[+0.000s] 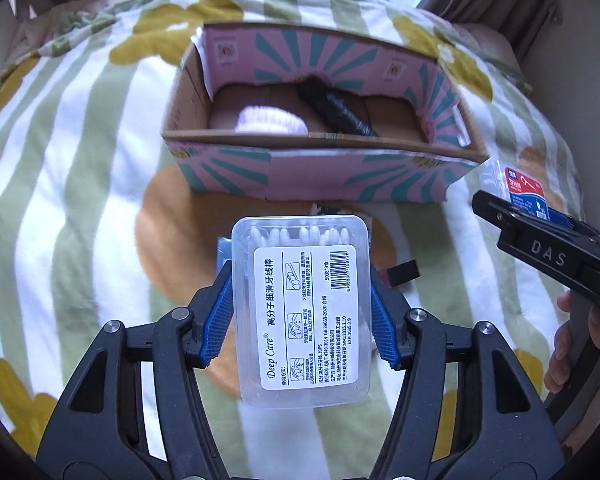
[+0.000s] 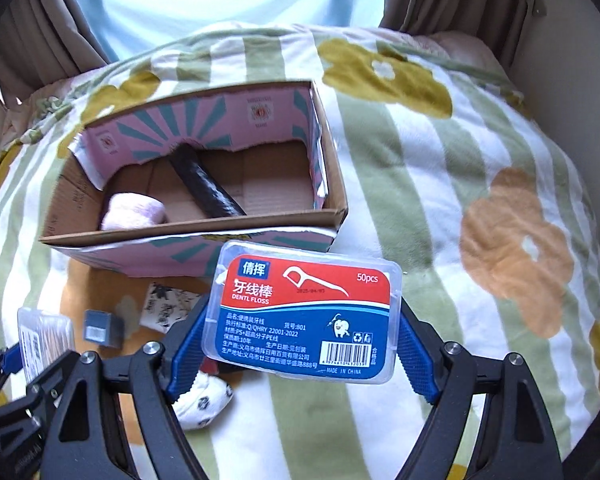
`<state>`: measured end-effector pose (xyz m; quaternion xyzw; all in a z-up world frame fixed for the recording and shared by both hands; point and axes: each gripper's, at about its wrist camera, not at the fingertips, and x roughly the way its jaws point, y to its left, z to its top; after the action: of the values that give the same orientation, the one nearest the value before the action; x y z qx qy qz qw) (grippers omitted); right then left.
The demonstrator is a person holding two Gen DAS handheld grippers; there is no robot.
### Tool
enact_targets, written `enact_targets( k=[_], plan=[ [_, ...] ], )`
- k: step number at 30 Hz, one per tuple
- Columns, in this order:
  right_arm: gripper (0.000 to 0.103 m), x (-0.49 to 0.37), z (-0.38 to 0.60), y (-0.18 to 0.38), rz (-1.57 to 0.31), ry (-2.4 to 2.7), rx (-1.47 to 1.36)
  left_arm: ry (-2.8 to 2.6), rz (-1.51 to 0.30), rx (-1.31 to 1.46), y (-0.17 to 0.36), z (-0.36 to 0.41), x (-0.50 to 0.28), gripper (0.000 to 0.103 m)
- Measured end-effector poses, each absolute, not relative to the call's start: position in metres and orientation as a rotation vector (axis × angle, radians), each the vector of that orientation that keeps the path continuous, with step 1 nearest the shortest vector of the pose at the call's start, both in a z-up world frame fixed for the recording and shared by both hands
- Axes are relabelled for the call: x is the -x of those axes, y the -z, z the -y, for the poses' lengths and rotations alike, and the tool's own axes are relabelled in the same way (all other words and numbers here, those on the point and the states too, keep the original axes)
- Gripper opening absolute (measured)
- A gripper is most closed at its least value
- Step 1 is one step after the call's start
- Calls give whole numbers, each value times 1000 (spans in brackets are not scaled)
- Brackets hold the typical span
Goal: Organize objects
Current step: 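Carry the swab case and floss box into the cardboard box and release both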
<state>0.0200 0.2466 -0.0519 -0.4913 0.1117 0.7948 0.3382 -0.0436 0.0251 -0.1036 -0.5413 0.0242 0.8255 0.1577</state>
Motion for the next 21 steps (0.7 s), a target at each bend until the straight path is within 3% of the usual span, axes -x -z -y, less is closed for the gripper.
enact_targets(
  k=[12,21],
  plan=[
    [80,-16,-171,-56,-223,-2188,1267,-2411,-69,1469,-23,11,8,57],
    [80,-33,-142,-96,-202,-2240,1227,-2417,-81,1427,-65,17,-12,57]
  ],
)
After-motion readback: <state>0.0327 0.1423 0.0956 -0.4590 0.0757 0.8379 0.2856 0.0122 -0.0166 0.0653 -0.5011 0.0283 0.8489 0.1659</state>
